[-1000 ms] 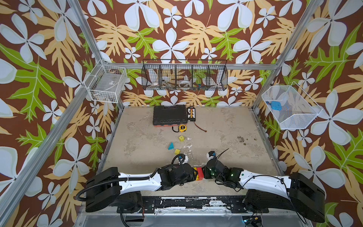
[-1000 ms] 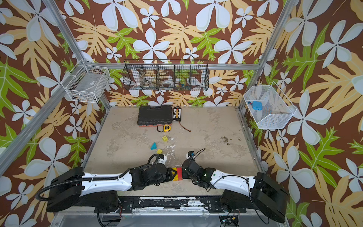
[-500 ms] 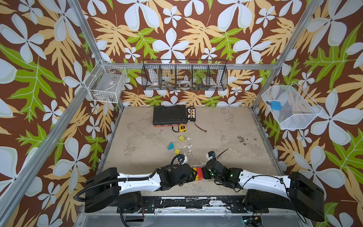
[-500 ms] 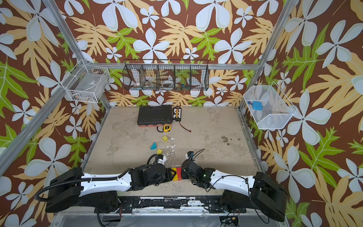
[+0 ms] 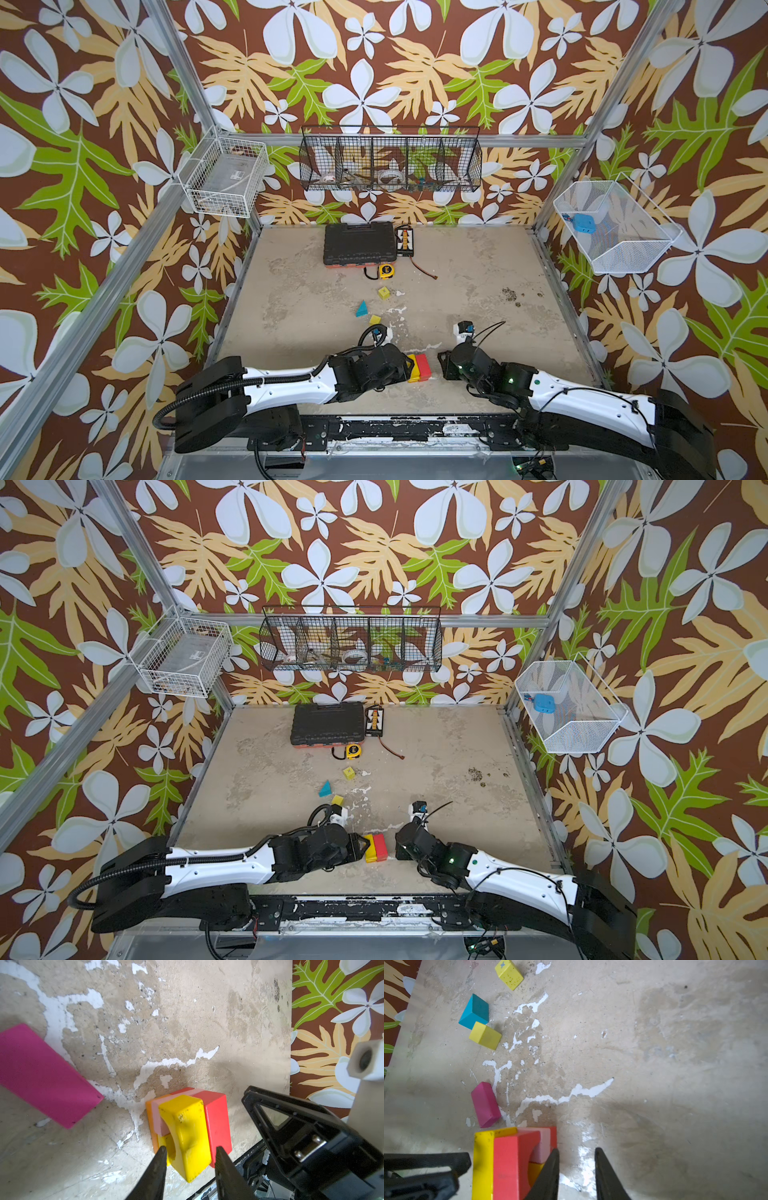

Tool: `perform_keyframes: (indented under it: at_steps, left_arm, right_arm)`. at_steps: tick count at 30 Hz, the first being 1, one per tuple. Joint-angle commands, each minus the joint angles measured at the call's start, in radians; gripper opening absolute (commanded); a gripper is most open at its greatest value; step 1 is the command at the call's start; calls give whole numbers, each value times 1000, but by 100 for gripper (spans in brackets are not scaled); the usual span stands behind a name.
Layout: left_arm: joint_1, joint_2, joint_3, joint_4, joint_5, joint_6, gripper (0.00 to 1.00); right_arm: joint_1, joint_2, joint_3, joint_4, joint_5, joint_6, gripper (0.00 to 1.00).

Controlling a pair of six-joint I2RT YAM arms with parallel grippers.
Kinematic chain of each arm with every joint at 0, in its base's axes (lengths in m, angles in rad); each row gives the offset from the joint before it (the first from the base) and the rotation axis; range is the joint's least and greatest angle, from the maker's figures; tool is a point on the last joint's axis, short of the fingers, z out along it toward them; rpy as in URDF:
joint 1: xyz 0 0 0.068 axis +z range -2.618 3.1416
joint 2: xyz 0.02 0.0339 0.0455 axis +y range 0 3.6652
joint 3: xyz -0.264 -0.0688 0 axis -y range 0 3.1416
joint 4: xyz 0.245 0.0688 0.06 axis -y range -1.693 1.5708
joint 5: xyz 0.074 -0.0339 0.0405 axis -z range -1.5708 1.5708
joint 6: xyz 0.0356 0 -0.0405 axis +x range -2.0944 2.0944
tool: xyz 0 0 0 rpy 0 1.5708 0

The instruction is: Build the wood block tower

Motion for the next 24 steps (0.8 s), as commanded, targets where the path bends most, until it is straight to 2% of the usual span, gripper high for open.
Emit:
perform_keyframes:
  at_steps: [1, 6, 11, 24]
  left_arm:
    - [3, -7, -2, -9, -19, 8, 41]
    - [4, -19, -5, -16, -22, 8, 41]
    - [8, -37, -11, -19, -28, 10, 41]
    - [12, -44, -8, -22, -24, 11, 41]
  right_arm:
    - [1, -79, -45, -41, 3, -48, 34]
    - [31, -157, -107, 16, -75, -139, 39]
    - [95, -124, -117, 70, -82, -163, 40]
    - [121, -69, -120, 139, -128, -186, 40]
